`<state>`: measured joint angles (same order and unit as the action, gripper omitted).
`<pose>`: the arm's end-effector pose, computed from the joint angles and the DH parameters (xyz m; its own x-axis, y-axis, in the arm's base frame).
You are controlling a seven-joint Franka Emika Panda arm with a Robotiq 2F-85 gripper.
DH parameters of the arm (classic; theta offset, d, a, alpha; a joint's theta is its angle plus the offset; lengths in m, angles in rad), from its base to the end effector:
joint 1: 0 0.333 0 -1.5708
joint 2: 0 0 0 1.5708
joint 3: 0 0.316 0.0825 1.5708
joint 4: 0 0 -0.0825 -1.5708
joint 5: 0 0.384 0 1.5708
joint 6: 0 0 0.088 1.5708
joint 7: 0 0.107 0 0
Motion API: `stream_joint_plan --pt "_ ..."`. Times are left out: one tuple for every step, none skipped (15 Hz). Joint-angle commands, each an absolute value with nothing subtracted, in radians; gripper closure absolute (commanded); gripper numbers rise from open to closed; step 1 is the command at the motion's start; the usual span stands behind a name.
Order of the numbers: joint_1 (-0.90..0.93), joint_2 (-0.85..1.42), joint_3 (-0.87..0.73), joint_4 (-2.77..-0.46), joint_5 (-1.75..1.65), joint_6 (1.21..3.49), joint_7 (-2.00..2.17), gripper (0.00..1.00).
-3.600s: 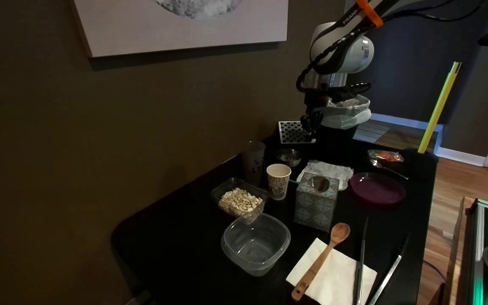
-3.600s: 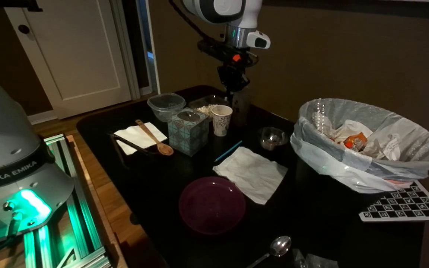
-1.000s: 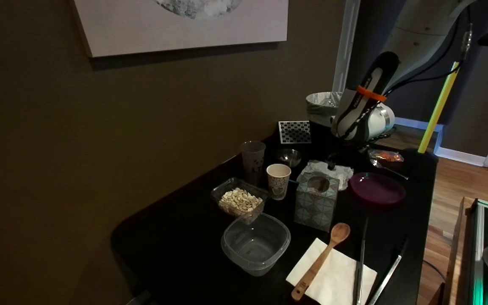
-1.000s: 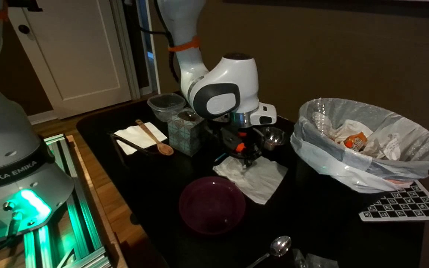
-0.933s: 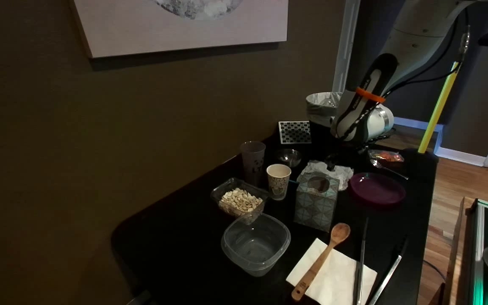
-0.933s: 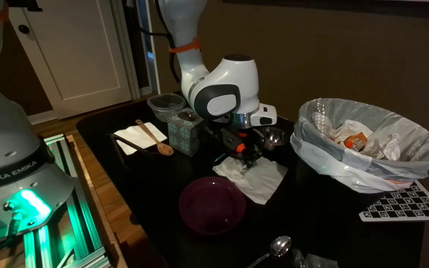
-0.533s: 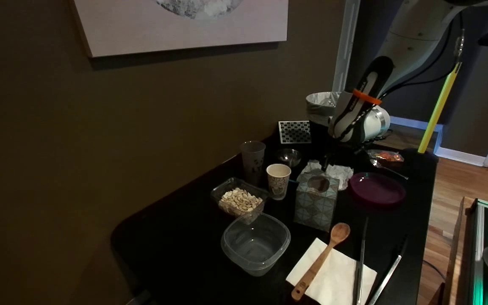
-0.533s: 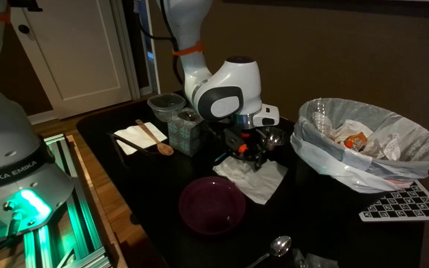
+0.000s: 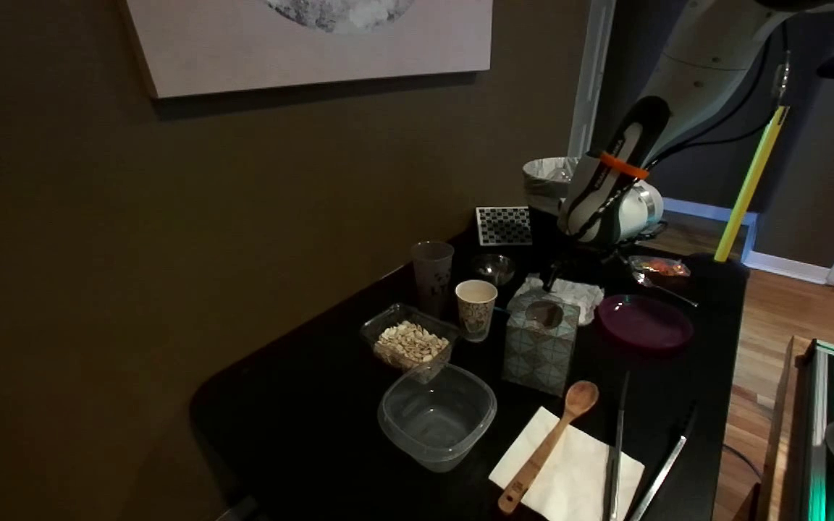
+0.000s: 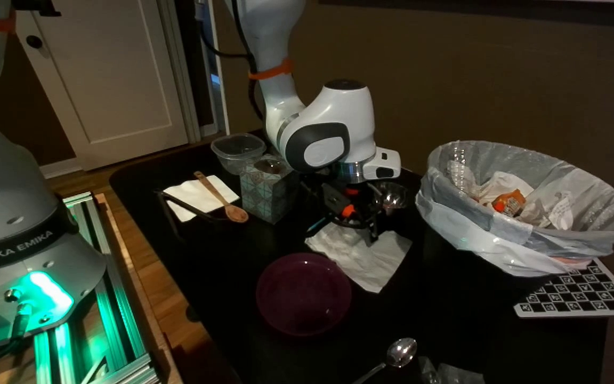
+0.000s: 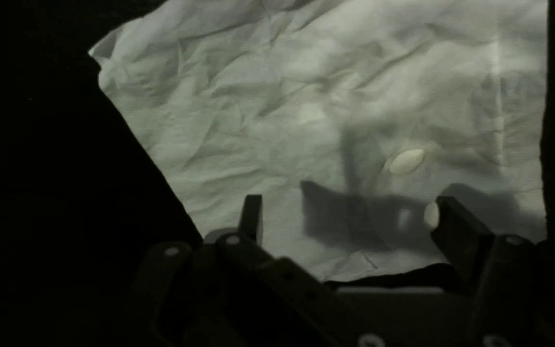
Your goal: Put some contents from the bowl onto the white towel, then put the towel in the bin
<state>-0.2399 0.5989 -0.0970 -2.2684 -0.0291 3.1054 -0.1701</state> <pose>0.5105 -0.1790 0.1183 0.9699 -0.1000 0.2219 -0.1250 -0.9870 0.1015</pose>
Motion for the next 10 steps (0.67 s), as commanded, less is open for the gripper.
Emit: stream_joint_plan --pt "-0.257 0.621 -0.080 -2.253 -0.033 3.124 -0.156 0.42" --pt "-0.257 0.620 -0.079 -2.252 -0.034 3.123 -0.157 0.49" --pt "-0.257 0.621 -0.079 -2.250 -0.035 3.122 -0.158 0.58" --pt "-0.257 0.621 -0.078 -2.249 -0.035 3.123 -0.158 0.65" --pt "-0.257 0.621 -0.077 -2.247 -0.035 3.122 -0.159 0.73" --pt "-0.257 0.621 -0.075 -2.246 -0.035 3.122 -0.159 0.80" --pt "-0.257 0.621 -0.074 -2.245 -0.036 3.122 -0.160 0.88" --pt "-0.258 0.620 -0.073 -2.245 -0.035 3.121 -0.160 0.95" --pt "-0.255 0.614 -0.072 -2.245 -0.031 3.115 -0.153 0.54" --pt "-0.264 0.603 -0.058 -2.245 -0.024 3.098 -0.151 0.58"
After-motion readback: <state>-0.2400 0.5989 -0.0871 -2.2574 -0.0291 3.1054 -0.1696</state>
